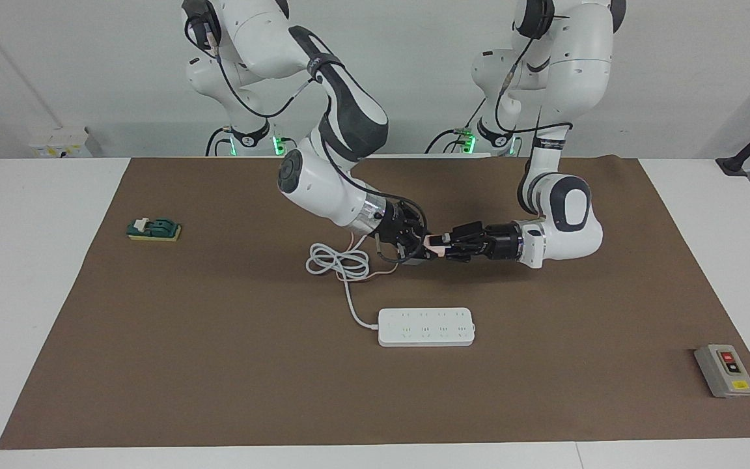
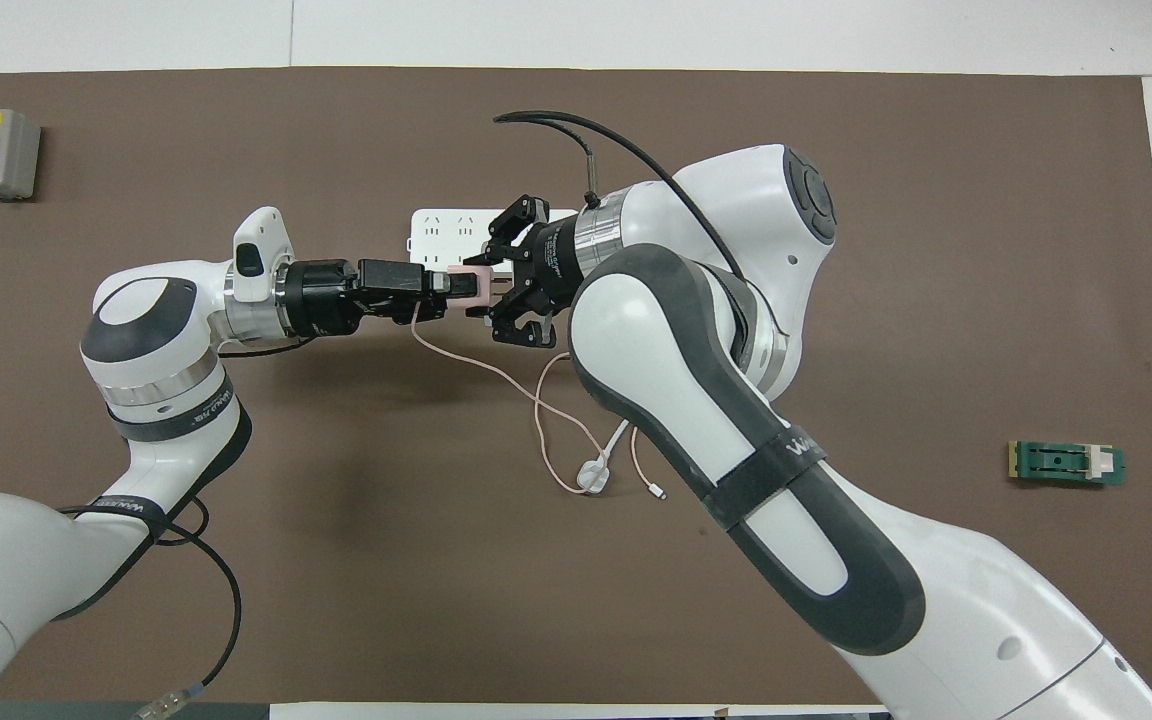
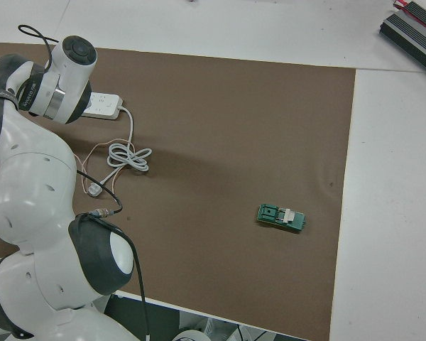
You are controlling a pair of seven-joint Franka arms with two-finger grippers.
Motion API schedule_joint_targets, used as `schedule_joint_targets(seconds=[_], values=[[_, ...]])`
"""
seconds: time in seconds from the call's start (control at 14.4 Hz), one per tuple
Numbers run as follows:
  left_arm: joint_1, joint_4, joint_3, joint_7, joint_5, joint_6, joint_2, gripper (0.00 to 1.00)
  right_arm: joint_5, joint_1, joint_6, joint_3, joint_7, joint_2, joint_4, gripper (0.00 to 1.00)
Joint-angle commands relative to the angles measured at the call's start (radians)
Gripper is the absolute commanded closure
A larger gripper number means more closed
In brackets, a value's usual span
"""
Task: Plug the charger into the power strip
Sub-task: 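Pass the pink charger from the right gripper to the left gripper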
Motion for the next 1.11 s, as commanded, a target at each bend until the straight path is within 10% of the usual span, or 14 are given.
schedule_joint_targets(seconds=[0.0, 0.07, 0.76, 1.04], values=[[0.003, 0.000, 0.007, -0.001, -0.014, -0.015, 0.007, 1.00, 0.041, 0.002, 0.005, 0.002, 0.011, 0.008, 0.019, 0.79], [0.003, 0.000, 0.007, -0.001, -0.014, -0.013, 0.007, 1.00, 0.066, 0.003, 0.011, 0.002, 0.022, 0.005, 0.019, 0.01], [0.036, 0.066, 0.022, -0.028, 0.044, 0.098, 0.007, 1.00, 0.061, -0.073, -0.062, -0.010, 0.023, -0.036, 0.028, 0.00], [0.065, 0.178, 0.048, -0.207, 0.322, 0.167, -0.027, 1.00, -0.059, -0.173, -0.131, -0.012, 0.020, -0.107, 0.028, 0.00]])
